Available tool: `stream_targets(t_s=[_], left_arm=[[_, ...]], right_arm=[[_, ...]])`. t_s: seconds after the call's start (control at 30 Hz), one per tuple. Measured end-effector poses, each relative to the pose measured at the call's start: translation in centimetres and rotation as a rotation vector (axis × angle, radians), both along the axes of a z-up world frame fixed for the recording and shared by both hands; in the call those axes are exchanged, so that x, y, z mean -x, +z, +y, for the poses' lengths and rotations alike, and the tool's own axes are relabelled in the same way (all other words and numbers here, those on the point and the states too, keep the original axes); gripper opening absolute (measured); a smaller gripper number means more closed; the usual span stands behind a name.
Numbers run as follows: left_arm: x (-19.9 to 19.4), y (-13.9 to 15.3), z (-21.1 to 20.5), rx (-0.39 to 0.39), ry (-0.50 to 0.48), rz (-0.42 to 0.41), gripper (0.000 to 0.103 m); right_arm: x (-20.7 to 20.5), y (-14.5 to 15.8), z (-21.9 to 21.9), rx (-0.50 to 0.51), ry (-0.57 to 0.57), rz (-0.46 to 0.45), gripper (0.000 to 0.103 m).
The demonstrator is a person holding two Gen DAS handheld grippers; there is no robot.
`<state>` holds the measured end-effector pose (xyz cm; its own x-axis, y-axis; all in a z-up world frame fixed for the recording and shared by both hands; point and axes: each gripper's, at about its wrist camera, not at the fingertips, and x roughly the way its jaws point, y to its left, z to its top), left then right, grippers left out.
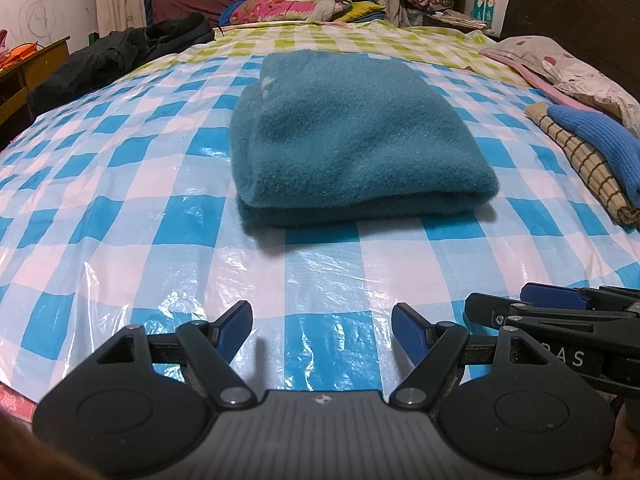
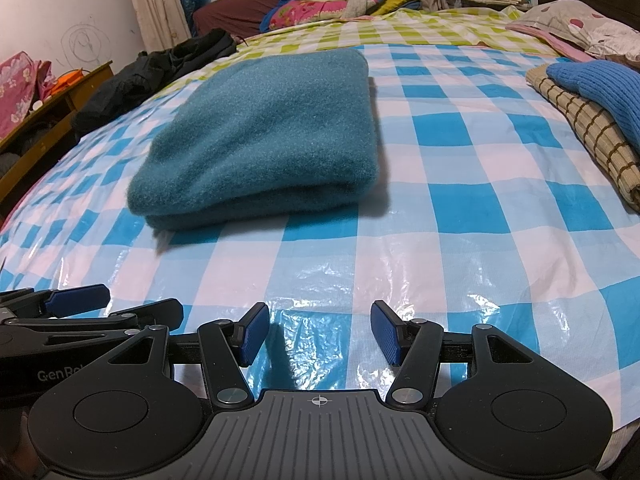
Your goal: Fold small clothes
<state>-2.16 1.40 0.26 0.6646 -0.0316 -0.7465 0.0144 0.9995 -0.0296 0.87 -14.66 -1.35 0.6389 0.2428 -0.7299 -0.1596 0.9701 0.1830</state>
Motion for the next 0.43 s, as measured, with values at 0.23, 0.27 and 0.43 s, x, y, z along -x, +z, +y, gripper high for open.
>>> stream_targets(t_s=[0.23,0.27,0.43], left_arm=[[-0.06,-0.06,0.04,-0.002,0.001,0.001,0.082],[-0.07,-0.06,0.05,-0.001,0.001,0.002,0.082],[-0.21,-0.13,0.15,0.002,0.004,0.011,0.082]], right_arm=[[-0.03,0.00,-0.04,0.001,0.001,0.000,0.058],[-0.03,0.00,-0.02,0.001,0.001,0.000,0.058],[-0.05,0.00,-0.06,0.001,0.000,0.000,0.059]])
